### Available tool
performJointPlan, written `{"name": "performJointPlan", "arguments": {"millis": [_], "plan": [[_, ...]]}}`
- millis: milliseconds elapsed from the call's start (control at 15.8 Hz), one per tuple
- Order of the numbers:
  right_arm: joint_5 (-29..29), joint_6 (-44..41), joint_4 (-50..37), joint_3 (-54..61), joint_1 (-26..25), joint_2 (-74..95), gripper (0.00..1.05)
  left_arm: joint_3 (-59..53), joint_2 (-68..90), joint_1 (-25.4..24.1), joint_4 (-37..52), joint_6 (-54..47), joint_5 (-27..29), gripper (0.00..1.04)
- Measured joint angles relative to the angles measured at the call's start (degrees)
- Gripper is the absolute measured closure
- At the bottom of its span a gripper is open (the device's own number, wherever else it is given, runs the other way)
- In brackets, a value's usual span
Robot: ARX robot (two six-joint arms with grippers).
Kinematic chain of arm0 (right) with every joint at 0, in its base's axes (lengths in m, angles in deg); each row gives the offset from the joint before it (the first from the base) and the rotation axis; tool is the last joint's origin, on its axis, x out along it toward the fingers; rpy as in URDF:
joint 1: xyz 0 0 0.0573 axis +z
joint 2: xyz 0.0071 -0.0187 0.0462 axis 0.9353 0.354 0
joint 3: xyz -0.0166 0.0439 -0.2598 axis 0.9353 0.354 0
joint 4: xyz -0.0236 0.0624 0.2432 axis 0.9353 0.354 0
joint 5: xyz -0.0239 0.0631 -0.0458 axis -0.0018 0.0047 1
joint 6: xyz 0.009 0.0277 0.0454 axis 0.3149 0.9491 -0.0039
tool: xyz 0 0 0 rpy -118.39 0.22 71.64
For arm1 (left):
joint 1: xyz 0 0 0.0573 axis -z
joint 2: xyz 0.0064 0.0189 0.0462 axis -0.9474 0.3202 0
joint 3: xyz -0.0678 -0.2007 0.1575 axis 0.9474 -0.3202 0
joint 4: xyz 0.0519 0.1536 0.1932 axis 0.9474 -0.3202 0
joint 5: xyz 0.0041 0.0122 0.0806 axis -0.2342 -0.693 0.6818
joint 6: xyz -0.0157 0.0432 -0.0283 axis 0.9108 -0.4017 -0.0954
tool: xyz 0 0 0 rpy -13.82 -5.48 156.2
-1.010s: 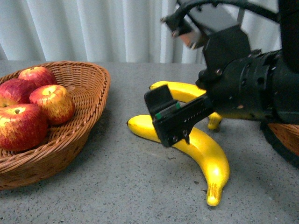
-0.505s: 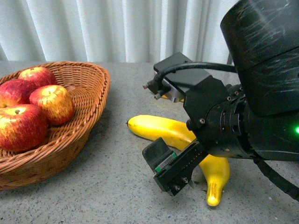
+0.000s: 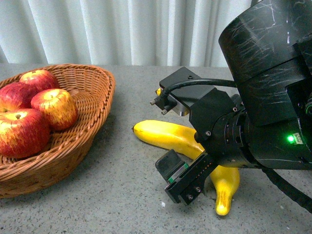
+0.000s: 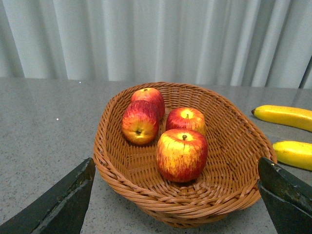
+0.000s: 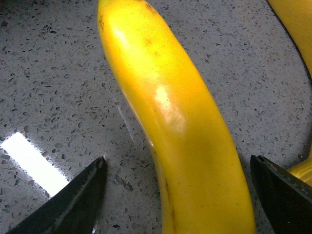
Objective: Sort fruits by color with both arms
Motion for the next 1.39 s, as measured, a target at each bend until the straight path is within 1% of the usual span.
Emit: {"name": "performJointPlan", "arguments": {"millis": [63,126,189,252,379,442,505,568,631,694,757,821,947,1073,1136,1199,1262,1389], "plan": [[-0.33,-0.04,0.07,0.0,0.02,0.02,0.23,0.0,0.0,0.0,0.0,0.0,0.0,0.07],[-0.26,-0.39,0.17,0.0,0.04,0.04,0.36,0.0,0.0,0.0,0.0,0.0,0.0,0.07],[-0.83,-0.68,-0.2,0.35,-1.33,-0.5,0.66,0.0,0.0,0.0,0.0,0.0,0.0,0.07],[-2.12,-0.17,-0.98,1.38,-3.74,-2.93,0.67,0.0,0.0,0.0,0.0,0.0,0.0,0.07],[-4.44,0.02,-1.27,2.45,-8.17,-8.52,0.68,0.0,0.0,0.0,0.0,0.0,0.0,0.07],[-4.92,-0.37,-1.38,2.69,-11.47,-11.72,0.68,0.0,0.0,0.0,0.0,0.0,0.0,0.07],[-6.14,-2.89,-0.66,2.71,-20.22,-15.45,0.68,0.0,0.0,0.0,0.0,0.0,0.0,0.07],[-6.82,-7.1,1.01,3.82,-30.58,-15.21,0.68,0.0,0.0,0.0,0.0,0.0,0.0,0.07],[-7.54,-9.9,1.92,4.5,-35.54,-14.84,0.68,0.0,0.0,0.0,0.0,0.0,0.0,0.07],[-7.74,-11.13,2.4,4.68,-38.03,-14.82,0.68,0.0,0.0,0.0,0.0,0.0,0.0,0.07],[-7.93,-11.87,2.21,4.83,-39.17,-14.82,0.68,0.0,0.0,0.0,0.0,0.0,0.0,0.07],[-8.68,-12.66,2.51,4.85,-39.82,-14.86,0.61,0.0,0.0,0.0,0.0,0.0,0.0,0.07],[-9.79,-13.03,3.1,4.79,-38.75,-15.21,0.39,0.0,0.0,0.0,0.0,0.0,0.0,0.07],[-9.86,-12.33,4.13,2.71,-35.74,-15.32,0.19,0.0,0.0,0.0,0.0,0.0,0.0,0.07],[-9.81,-11.69,4.22,1.2,-34.36,-14.93,0.12,0.0,0.0,0.0,0.0,0.0,0.0,0.07],[-9.6,-9.94,3.91,-2.05,-31.74,-13.51,0.05,0.0,0.0,0.0,0.0,0.0,0.0,0.07],[-9.53,-8.33,3.56,-4.59,-29.68,-11.65,0.07,0.0,0.0,0.0,0.0,0.0,0.0,0.07],[-10.14,-3.91,2.47,-10.36,-23.69,-5.18,0.07,0.0,0.0,0.0,0.0,0.0,0.0,0.07]]}}
